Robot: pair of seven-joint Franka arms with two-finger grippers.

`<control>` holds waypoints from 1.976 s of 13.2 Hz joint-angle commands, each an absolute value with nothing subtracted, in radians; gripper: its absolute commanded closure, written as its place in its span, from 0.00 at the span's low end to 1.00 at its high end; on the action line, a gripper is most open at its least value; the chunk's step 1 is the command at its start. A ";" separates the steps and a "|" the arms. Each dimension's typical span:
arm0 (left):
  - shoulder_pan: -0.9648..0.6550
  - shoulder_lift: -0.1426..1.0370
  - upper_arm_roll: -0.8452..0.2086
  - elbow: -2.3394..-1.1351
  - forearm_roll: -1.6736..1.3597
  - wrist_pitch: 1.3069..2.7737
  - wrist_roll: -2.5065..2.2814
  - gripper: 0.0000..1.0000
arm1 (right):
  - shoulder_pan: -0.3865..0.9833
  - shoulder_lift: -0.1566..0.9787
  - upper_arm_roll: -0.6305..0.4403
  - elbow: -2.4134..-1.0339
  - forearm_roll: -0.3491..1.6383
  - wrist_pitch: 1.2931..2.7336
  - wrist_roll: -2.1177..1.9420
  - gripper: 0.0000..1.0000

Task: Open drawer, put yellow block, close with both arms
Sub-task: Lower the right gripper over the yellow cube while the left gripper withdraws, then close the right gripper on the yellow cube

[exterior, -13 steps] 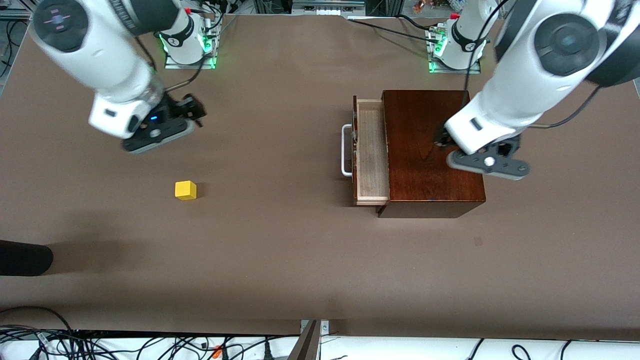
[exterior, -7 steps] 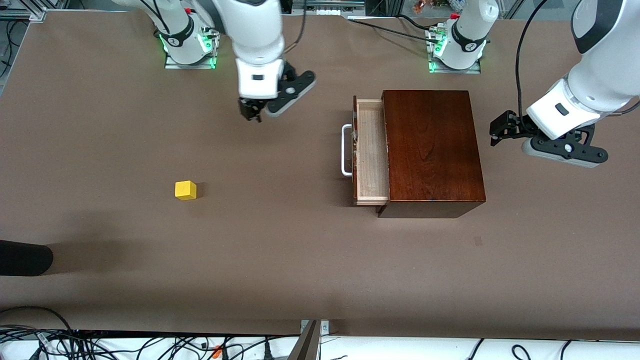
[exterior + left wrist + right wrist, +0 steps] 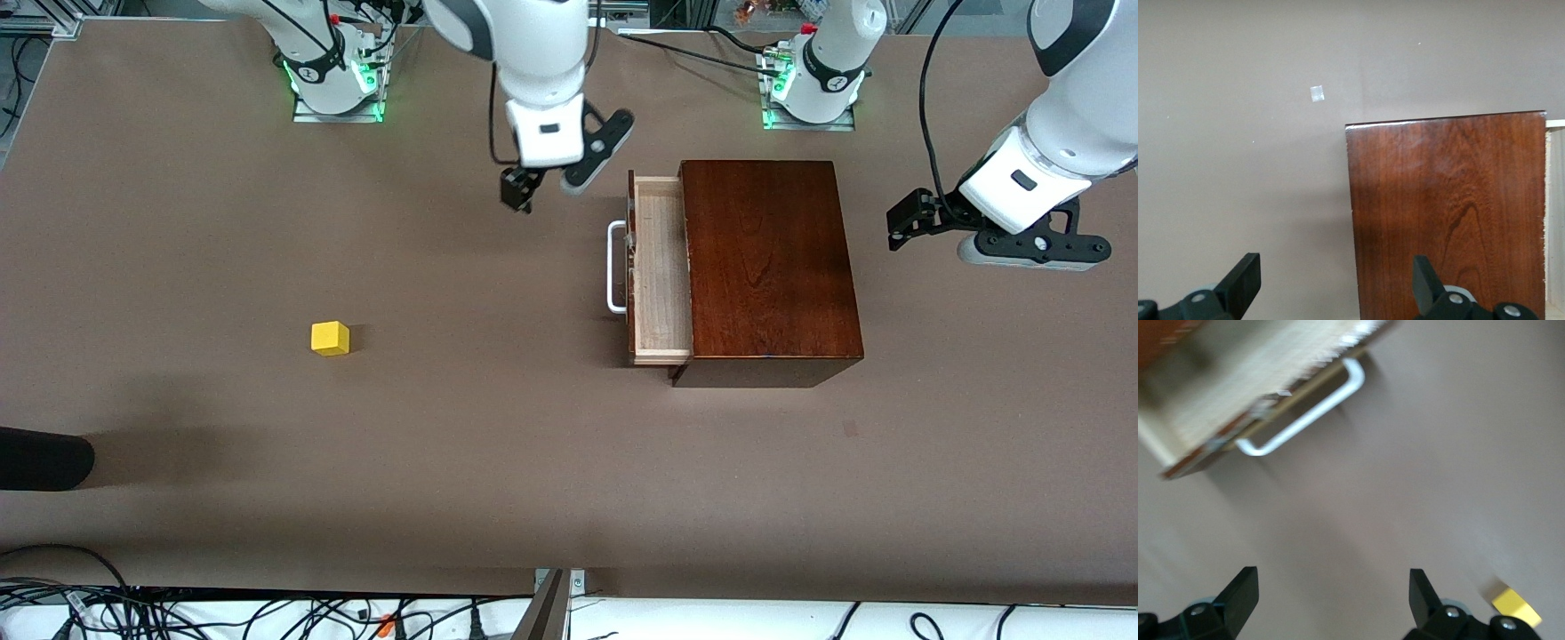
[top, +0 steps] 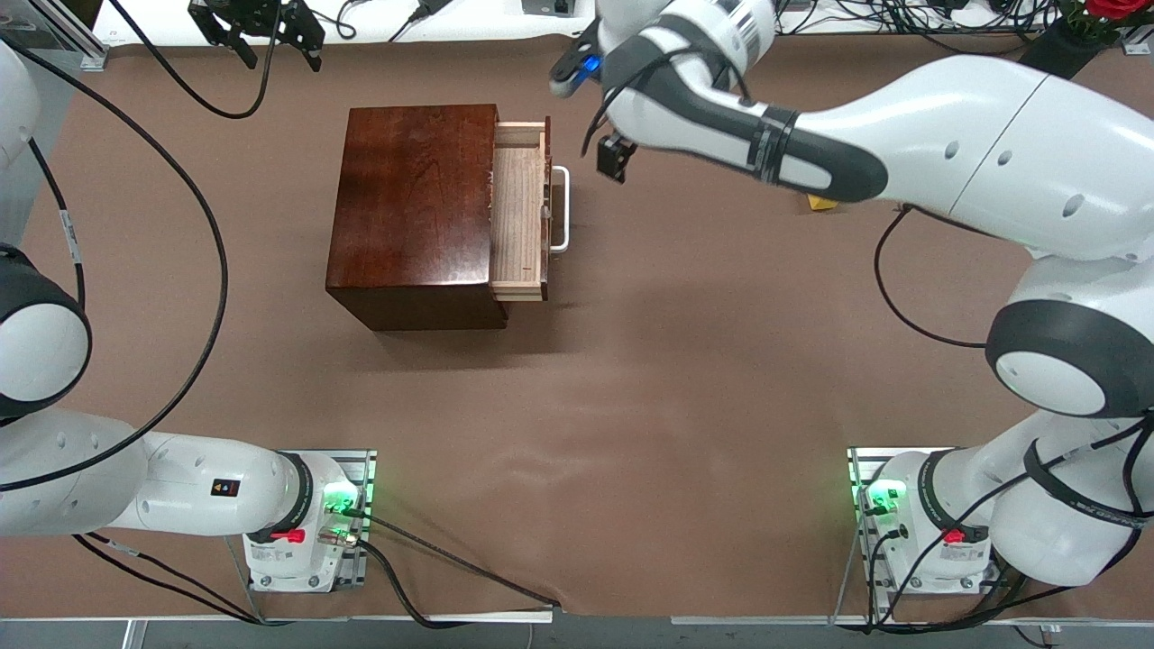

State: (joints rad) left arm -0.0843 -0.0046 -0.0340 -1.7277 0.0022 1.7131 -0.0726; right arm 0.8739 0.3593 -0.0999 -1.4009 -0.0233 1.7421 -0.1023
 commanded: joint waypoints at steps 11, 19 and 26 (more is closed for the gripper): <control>-0.083 -0.026 -0.032 -1.741 0.026 1.689 -0.084 0.00 | 0.630 0.313 -0.429 -1.795 0.095 2.025 -0.097 0.00; -0.083 -0.026 -0.031 -1.741 0.026 1.686 -0.084 0.00 | 0.603 0.379 -0.469 -2.158 0.262 2.534 -0.095 0.00; -0.083 -0.026 -0.031 -1.740 0.026 1.684 -0.084 0.00 | 0.611 0.508 -0.445 -2.109 0.354 2.652 -0.098 0.15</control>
